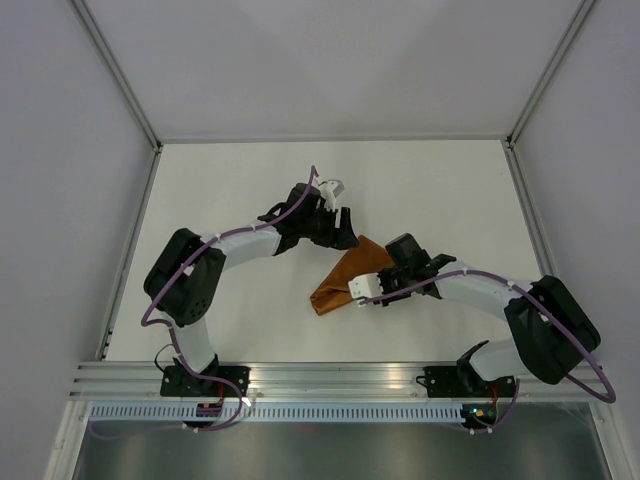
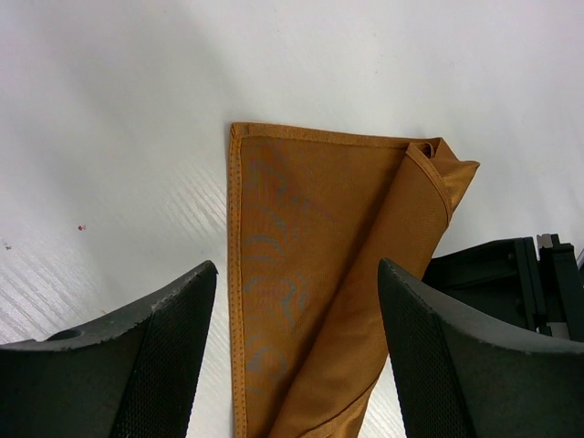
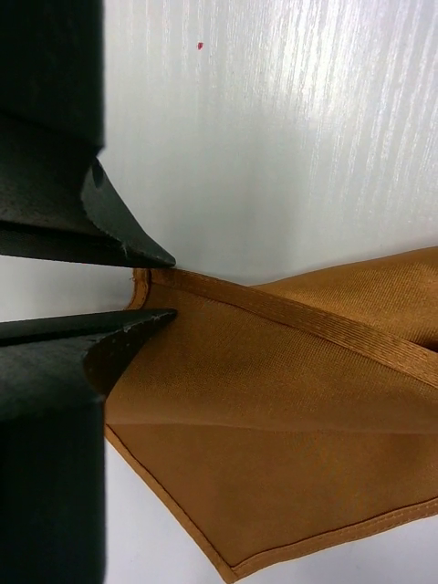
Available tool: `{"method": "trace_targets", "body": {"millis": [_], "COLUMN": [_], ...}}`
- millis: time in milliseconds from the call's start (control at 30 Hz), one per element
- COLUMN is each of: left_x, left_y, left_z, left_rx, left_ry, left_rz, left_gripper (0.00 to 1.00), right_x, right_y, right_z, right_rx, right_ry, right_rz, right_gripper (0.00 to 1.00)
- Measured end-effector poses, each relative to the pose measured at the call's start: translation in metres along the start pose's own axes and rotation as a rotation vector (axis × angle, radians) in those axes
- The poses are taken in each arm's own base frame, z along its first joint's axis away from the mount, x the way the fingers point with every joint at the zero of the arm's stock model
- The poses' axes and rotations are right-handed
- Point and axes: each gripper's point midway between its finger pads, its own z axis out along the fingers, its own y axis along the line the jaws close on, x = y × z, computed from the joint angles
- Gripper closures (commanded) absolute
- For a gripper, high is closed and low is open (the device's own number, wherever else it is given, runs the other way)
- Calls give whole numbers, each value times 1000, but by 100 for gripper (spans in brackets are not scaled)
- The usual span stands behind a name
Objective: Fold the napkin, place the utensils inside, and roll it up
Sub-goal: Roll the napkin at the center of the board.
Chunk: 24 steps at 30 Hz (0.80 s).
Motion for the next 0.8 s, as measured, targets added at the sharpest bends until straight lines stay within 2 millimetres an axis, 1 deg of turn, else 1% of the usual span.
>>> {"method": "trace_targets", "body": {"millis": [33, 267, 300, 400, 467, 533, 567, 800], "left_x": [0, 1, 2, 2, 3, 3, 3, 3], "left_y": [0, 1, 1, 1, 0, 0, 0, 0], "left_z": [0, 1, 1, 1, 1, 1, 1, 1], "left_rx": [1, 1, 2, 3, 8, 12, 13, 13], "left_ry": [1, 5, 6, 8, 10, 11, 12, 12], "left_rz": [0, -3, -3, -3, -4, -4, -5, -5], "left_gripper": [24, 25, 25, 25, 25, 25, 25, 26], "right_x": [0, 0, 1, 2, 2, 3, 2, 1], "right_y": [0, -1, -1, 1, 0, 0, -1, -6], "right_z": [0, 2, 2, 2, 3, 4, 5, 5], "right_rx": [-5, -18, -19, -34, -45, -63, -67, -61], "right_ry": [2, 7, 9, 16, 20, 26, 28, 32], "right_rz": [1, 3, 2, 2, 1, 3, 2, 31], "right_gripper": [71, 75, 79, 85, 87, 93, 99, 99]}}
